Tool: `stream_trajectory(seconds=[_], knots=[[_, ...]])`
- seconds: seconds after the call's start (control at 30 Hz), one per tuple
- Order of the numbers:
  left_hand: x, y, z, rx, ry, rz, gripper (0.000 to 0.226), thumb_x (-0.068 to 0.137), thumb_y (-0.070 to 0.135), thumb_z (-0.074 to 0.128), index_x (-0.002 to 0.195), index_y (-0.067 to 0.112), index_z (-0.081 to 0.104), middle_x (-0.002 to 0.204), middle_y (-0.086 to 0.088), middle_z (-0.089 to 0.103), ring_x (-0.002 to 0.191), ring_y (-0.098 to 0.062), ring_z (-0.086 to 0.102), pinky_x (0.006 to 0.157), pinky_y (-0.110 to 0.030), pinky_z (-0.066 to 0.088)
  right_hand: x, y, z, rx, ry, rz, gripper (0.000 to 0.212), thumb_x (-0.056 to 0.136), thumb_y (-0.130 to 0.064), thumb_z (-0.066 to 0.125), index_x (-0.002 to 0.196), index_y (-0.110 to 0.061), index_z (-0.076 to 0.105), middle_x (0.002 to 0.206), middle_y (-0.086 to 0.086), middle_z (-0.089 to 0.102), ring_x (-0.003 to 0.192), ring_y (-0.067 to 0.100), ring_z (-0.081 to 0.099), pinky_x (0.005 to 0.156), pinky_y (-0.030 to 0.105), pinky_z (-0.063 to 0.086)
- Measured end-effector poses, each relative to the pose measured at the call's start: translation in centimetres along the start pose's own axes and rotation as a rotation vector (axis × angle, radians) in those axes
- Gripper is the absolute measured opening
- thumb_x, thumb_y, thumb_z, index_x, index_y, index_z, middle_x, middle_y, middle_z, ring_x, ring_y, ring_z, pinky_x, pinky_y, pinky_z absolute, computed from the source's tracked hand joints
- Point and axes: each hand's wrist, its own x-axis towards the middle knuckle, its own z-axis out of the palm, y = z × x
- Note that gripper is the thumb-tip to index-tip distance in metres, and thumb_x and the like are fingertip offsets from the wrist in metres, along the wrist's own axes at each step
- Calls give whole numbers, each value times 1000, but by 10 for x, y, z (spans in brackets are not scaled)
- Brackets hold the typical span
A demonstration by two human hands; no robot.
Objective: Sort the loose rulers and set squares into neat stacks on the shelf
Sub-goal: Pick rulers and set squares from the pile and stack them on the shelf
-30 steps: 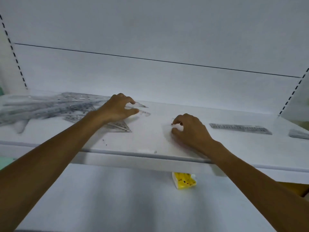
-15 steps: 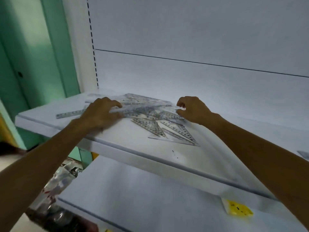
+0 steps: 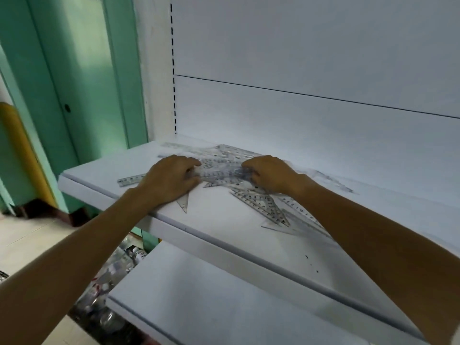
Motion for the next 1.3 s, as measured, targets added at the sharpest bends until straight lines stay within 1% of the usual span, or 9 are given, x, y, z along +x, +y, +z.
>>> stream_trajectory(seconds=[0.03, 0.13, 0.27, 0.53, 0.7, 0.8, 1.07, 1.2, 1.3], knots=[[0, -1, 0, -22, 4, -13, 40, 85, 29, 62, 121, 16, 58, 110, -6, 65, 101, -24, 57, 84, -31, 41, -1, 0, 0, -49, 33, -27, 7, 93, -18, 48, 91, -14, 53, 107, 6, 65, 98, 26, 59, 78, 31, 44], [-1, -2, -2, -105, 17, -38, 41, 85, 25, 61, 124, 16, 55, 111, -6, 65, 100, -23, 58, 88, -37, 46, -3, 0, 1, -172, 120, -83, 23, 94, -22, 45, 109, -11, 58, 109, 6, 66, 96, 25, 61, 76, 31, 45], [1, -3, -1, -119, -17, -50, 46, 83, 24, 63, 127, 17, 51, 115, -4, 62, 99, -19, 56, 87, -31, 43, -6, -2, -3, -206, 253, -51, 25, 94, -10, 40, 116, -8, 52, 106, 10, 64, 93, 28, 58, 70, 33, 40], [3, 3, -4, 20, -19, -19, 49, 85, 31, 60, 130, 16, 49, 119, -3, 60, 109, -25, 48, 93, -38, 38, -29, 6, -13, -26, 333, 139, 40, 90, -3, 37, 129, -11, 38, 95, 11, 60, 67, 25, 50, 59, 30, 36], [-2, 11, -9, 2, -15, -60, 44, 90, 30, 51, 132, 17, 45, 125, -5, 49, 104, -26, 53, 85, -33, 39, -50, 17, -18, 46, 357, 265, 36, 96, -27, 35, 130, -17, 44, 107, 9, 58, 89, 28, 59, 71, 31, 39], [-6, 18, -14, 27, 32, -55, 45, 88, 32, 54, 130, 17, 47, 124, -5, 49, 103, -26, 54, 79, -32, 38, -68, 21, -25, 32, 337, 283, 44, 95, -43, 41, 130, -17, 44, 115, 8, 54, 98, 27, 59, 79, 33, 43], [-8, 75, -10, -129, 87, 89, 41, 82, 33, 65, 118, 14, 59, 99, 2, 51, 73, -14, 48, 65, -25, 34, -151, 54, -48, -30, 392, 407, 41, 94, -39, 44, 126, -13, 47, 108, 9, 59, 103, 27, 55, 79, 33, 43], [-4, 137, 8, -262, 59, 166, 40, 79, 31, 70, 114, 15, 60, 97, 3, 54, 75, -12, 52, 69, -25, 39, -219, 86, -67, -42, 438, 502, 43, 91, -39, 50, 124, -12, 47, 105, 7, 60, 101, 25, 53, 78, 33, 42], [-1, 188, 19, -335, 50, 242, 38, 77, 31, 71, 111, 15, 61, 93, 5, 56, 76, -8, 51, 67, -21, 38, -274, 115, -88, -75, 502, 558, 38, 89, -38, 54, 116, -12, 49, 97, 5, 62, 92, 24, 54, 69, 29, 39]])
